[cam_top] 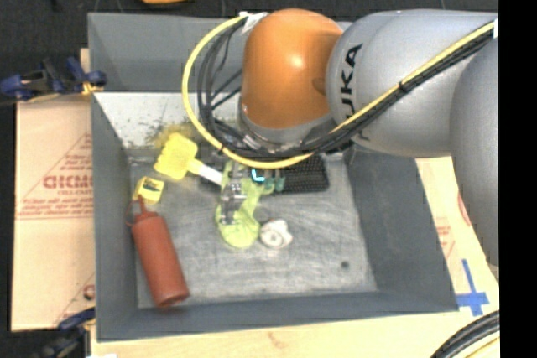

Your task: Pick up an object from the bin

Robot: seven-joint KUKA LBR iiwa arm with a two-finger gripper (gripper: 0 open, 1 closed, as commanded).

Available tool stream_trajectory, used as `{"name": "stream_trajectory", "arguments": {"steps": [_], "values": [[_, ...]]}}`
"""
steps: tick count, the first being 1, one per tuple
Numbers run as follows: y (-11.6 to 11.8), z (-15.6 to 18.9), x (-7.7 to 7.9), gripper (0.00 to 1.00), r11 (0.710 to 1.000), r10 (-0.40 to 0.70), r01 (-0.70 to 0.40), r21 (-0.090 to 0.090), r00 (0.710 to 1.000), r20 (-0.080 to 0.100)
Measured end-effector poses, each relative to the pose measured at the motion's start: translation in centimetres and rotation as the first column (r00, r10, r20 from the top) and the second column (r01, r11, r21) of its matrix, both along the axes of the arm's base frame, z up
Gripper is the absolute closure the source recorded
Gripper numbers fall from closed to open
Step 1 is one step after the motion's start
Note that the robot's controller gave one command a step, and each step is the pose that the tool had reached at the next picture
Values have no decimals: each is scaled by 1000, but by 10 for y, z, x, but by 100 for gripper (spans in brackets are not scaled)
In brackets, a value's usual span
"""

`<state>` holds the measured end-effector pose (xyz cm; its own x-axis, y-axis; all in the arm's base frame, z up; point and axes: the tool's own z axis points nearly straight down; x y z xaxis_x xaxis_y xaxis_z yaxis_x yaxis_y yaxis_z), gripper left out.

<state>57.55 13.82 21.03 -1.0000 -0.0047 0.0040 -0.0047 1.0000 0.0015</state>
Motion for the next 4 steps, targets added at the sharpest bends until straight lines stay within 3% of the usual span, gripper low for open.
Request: {"name": "stream_trajectory", "arguments": {"steps": [1, 3, 4], "values": [[-1, 4, 2, 0, 1000, -3, 3, 1, 1000, 7], [-100, -141, 65, 0, 990, -138, 138, 3, 990, 10], [-80, -138, 76, 0, 982, -190, 190, -2, 982, 7]]}}
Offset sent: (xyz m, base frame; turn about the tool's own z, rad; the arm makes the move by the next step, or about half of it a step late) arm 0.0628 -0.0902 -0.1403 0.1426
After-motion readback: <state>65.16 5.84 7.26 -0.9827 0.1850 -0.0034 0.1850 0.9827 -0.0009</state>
